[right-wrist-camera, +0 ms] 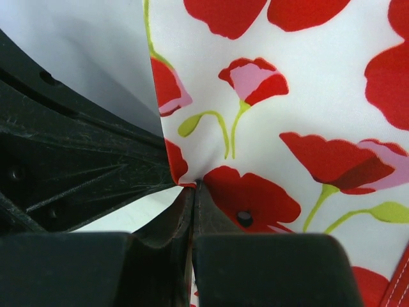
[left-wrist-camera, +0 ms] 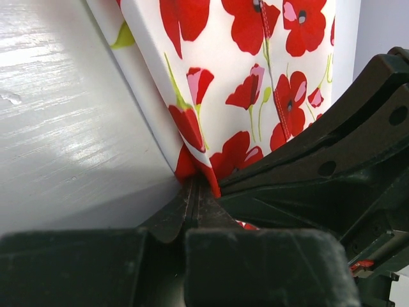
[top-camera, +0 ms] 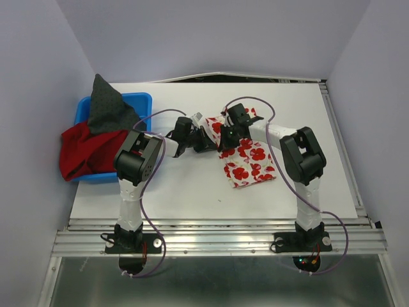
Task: Fold and stack the skirts
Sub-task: Fold the skirt
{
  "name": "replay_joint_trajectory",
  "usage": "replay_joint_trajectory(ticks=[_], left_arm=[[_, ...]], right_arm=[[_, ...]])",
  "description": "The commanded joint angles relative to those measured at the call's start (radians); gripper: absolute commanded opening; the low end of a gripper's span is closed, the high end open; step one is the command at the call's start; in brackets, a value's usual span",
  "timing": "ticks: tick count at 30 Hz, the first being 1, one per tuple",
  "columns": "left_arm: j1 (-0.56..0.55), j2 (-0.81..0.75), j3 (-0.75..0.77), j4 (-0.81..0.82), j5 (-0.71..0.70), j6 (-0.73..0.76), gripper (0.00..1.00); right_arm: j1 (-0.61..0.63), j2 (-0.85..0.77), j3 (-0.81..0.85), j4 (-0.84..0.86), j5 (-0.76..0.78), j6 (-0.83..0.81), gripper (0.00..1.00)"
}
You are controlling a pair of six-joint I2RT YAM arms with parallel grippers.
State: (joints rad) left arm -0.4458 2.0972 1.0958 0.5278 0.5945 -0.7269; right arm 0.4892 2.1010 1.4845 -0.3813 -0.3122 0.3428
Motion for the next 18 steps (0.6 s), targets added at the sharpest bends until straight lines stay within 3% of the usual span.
replay_joint_trajectory(ticks=[1, 18], left_arm=[[-0.005, 0.037, -0.014, -0.063, -0.019, 0.017, 0.0], [-0.002, 0.049, -0.008, -0.063, -0.021, 0.017, 0.0]], right_arm=[[-0.009, 0.004, 0.059, 0.042, -0.002, 0.035, 0.01], [-0.028, 0.063, 0.017, 0.068, -0.102, 0.142, 0.01]])
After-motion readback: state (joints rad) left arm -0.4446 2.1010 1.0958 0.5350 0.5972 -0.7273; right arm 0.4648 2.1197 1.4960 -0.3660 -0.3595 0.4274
